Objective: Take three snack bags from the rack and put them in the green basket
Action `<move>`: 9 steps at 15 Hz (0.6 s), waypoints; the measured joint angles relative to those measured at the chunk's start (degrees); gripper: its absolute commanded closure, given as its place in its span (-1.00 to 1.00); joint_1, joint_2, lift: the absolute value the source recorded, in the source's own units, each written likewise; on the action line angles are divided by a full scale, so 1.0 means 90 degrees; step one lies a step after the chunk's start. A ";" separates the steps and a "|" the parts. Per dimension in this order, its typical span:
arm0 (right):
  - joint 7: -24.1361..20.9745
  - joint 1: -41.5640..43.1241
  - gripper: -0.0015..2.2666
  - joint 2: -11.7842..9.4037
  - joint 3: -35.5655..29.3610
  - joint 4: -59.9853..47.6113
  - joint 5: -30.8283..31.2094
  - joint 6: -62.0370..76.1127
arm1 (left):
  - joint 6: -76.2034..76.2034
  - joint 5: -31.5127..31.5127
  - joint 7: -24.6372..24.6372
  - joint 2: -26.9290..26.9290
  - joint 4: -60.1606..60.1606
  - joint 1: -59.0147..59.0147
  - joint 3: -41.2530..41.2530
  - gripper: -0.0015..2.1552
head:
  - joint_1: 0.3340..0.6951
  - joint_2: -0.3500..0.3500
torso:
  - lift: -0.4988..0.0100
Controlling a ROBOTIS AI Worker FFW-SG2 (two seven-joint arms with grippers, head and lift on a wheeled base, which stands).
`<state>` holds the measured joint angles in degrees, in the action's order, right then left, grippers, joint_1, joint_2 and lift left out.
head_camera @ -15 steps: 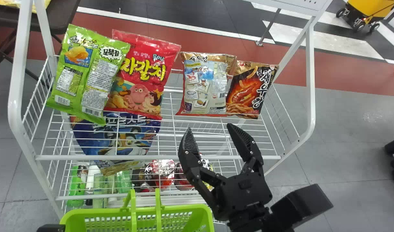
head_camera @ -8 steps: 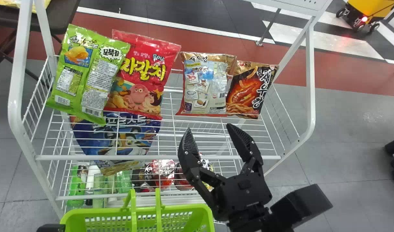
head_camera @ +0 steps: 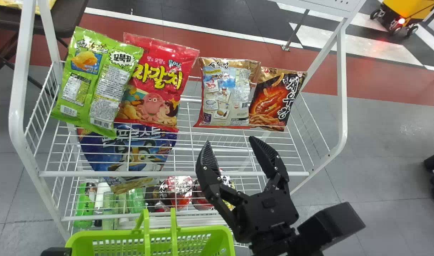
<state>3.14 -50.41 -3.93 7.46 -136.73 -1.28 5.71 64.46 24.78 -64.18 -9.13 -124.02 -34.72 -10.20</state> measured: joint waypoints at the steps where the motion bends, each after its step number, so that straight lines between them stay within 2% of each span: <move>1: 0.0133 0.0099 -0.86 0.0001 -0.0017 0.0080 -0.0072 -0.0027 | 0.0043 0.0000 0.0022 0.0000 0.0001 0.0000 -0.0002 0.18 | 1.00 -1.00 | 0.93; 4: 0.0503 0.0648 -0.87 0.0009 -0.0045 0.0437 -0.0339 -0.0167 | 0.0148 0.0000 0.0061 -0.0001 0.0015 0.0000 -0.0009 0.18 | 1.00 -1.00 | 0.93; 6: 0.0573 0.1111 -0.87 0.0012 -0.0047 0.0632 -0.0471 -0.0449 | 0.0298 0.0000 0.0061 -0.0023 -0.0009 0.0017 -0.0001 0.18 | 1.00 -1.00 | 0.93; 9: 0.0811 0.2164 -0.86 0.0015 -0.0016 0.0845 -0.0727 -0.2007 | 0.0408 0.0010 0.0059 -0.0038 -0.0034 0.0002 0.0007 0.18 | 1.00 -1.00 | 0.93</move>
<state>10.44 -30.93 -3.79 7.32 -129.12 -7.82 -12.35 68.13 24.87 -63.65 -9.47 -124.33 -34.69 -10.14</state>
